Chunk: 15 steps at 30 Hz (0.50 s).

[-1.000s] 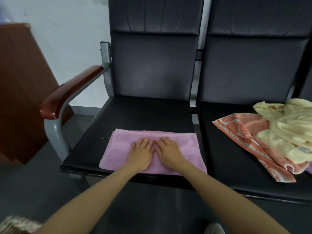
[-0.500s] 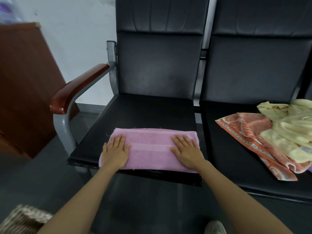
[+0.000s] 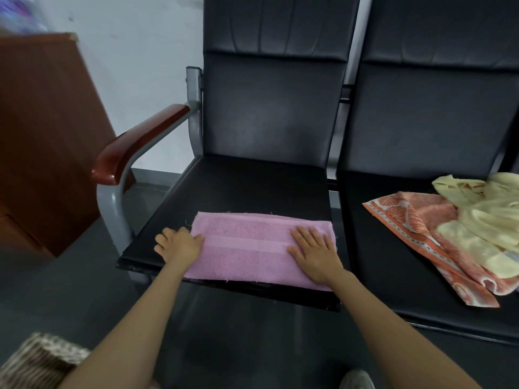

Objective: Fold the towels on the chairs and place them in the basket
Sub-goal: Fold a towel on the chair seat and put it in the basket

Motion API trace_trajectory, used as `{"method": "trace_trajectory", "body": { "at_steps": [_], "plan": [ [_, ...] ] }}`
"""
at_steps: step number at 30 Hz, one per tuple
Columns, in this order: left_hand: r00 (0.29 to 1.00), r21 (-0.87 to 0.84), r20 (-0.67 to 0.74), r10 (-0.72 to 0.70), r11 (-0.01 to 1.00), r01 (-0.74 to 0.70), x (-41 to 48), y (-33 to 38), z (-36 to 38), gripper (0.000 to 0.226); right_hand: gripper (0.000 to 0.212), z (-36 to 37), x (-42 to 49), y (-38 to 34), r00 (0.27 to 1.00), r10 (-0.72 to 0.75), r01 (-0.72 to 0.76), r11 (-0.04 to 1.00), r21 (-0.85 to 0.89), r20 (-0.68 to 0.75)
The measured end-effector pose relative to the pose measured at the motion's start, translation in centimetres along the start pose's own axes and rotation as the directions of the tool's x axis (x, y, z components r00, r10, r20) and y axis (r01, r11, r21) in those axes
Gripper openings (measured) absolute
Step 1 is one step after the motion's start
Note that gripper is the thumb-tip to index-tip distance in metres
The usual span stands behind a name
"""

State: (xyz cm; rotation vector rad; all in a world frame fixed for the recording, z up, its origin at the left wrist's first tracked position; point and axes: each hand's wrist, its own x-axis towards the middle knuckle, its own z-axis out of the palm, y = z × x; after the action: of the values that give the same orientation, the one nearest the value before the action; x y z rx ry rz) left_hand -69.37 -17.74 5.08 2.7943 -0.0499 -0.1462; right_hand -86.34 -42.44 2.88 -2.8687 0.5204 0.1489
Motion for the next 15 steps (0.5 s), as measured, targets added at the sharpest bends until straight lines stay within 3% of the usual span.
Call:
{"method": "trace_trajectory", "body": {
  "at_steps": [2, 6, 8, 10, 15],
  "plan": [
    [0.996, -0.017, -0.037, 0.083, 0.996, -0.084, -0.1, 0.0, -0.1, 0.037, 0.066, 0.0, -0.1, -0.1, 1.000, 0.003, -0.003, 1.000, -0.007, 0.003],
    [0.981, -0.356, -0.002, 0.192, 0.917, -0.180, -0.8, -0.1, -1.2, 0.021, 0.059, -0.1, -0.2, -0.2, 1.000, -0.003, 0.003, 1.000, -0.015, 0.012],
    [0.964, -0.479, 0.002, 0.267, 0.846, -0.234, -1.2, -0.4, -2.1, 0.034, 0.059, -0.2, -0.2, -0.4, 1.000, -0.003, 0.003, 1.000, -0.027, 0.015],
    [0.941, -0.550, -0.006, 0.340, 0.785, -0.287, -1.5, -0.3, -3.2, 0.047, 0.060, -0.2, -0.2, -1.0, 1.000, -0.006, 0.006, 0.999, -0.032, 0.013],
    [0.914, -0.620, 0.022, 0.405, 0.722, -0.306, -2.6, 3.0, -5.5, 0.032, 0.061, 0.4, 0.8, -5.6, 0.999, -0.008, 0.008, 1.000, 0.003, 0.035]
  ]
}}
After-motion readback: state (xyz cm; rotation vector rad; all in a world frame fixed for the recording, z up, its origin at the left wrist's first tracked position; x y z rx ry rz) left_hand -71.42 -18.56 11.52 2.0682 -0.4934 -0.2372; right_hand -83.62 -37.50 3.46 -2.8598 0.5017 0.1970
